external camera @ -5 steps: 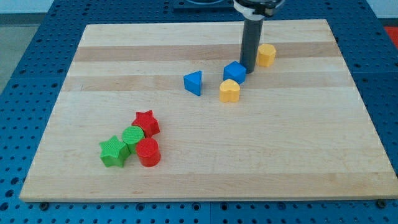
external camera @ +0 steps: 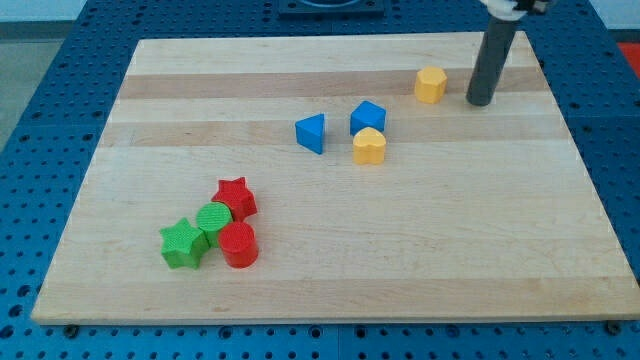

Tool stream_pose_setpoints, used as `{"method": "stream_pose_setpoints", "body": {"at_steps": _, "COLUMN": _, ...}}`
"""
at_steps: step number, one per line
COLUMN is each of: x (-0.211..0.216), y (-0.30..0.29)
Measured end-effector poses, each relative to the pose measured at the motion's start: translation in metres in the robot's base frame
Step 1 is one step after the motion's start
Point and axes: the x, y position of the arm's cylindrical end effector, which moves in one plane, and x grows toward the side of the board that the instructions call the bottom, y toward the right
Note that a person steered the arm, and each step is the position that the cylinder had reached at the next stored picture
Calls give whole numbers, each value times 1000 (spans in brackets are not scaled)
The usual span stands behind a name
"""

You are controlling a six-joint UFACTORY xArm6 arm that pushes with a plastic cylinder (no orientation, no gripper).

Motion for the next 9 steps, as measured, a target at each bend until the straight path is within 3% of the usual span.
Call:
{"method": "stream_pose_setpoints", "body": {"at_steps": 6, "x": -35, "y": -152}}
{"method": "stream_pose_setpoints", "body": {"at_steps": 9, "x": -35, "y": -135}}
